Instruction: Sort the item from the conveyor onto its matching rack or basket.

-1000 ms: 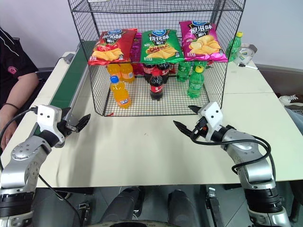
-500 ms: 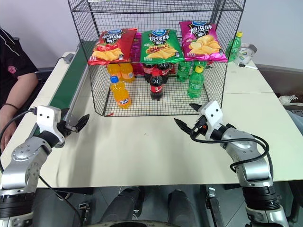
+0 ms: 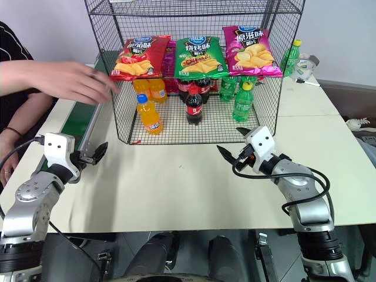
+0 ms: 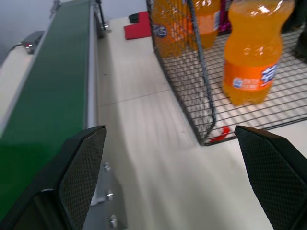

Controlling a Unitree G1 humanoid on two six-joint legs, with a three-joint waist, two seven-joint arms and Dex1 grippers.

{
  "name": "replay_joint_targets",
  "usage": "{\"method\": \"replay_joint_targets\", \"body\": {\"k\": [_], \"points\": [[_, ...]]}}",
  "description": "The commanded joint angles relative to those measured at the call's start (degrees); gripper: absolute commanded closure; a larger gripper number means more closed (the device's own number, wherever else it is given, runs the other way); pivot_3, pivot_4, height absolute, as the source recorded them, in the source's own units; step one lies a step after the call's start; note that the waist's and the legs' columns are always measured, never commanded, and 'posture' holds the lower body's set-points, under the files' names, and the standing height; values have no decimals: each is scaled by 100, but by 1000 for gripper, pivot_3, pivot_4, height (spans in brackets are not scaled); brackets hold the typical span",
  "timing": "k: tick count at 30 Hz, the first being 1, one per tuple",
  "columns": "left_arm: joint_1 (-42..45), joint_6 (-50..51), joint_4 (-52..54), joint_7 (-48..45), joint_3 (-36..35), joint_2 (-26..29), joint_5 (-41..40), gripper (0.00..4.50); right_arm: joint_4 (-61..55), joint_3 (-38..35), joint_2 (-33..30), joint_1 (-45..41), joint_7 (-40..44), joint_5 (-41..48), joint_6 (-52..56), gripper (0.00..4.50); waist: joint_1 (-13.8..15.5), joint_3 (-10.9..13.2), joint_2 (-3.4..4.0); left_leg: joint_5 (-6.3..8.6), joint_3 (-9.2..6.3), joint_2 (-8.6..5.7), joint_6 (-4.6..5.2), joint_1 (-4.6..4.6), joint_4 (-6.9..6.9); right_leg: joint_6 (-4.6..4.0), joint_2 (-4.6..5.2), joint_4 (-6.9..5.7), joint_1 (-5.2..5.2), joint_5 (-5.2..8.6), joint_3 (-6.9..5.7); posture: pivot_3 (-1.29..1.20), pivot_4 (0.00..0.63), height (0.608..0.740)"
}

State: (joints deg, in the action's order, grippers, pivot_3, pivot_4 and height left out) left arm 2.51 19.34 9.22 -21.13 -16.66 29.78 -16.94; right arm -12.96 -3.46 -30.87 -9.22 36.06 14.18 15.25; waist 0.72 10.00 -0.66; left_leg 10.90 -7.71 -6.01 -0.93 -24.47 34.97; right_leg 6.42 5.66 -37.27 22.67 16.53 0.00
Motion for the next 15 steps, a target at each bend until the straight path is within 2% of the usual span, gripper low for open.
{"method": "replay_joint_targets", "body": {"k": [1,7,15], "points": [[63,-185,200,39,-75,65,136,28,-19,-83,53,-160,-150,-116,-277,0,0,0,0,0,0,0,0,0,0,0,0,0,0,0,0,0,150,740],[156,-417,82,80,-118,7,253,28,131,-284,301,-340,-716,-174,-151,0,0,0,0,0,0,0,0,0,0,1,-1,0,3,0,0,0,150,740],[150,-195,69,-76,-172,-47,-6,28,200,-206,164,-321,-241,-5,-34,0,-2,0,0,0,0,0,0,0,0,1,-2,0,-1,-1,-1,0,150,740]]}}
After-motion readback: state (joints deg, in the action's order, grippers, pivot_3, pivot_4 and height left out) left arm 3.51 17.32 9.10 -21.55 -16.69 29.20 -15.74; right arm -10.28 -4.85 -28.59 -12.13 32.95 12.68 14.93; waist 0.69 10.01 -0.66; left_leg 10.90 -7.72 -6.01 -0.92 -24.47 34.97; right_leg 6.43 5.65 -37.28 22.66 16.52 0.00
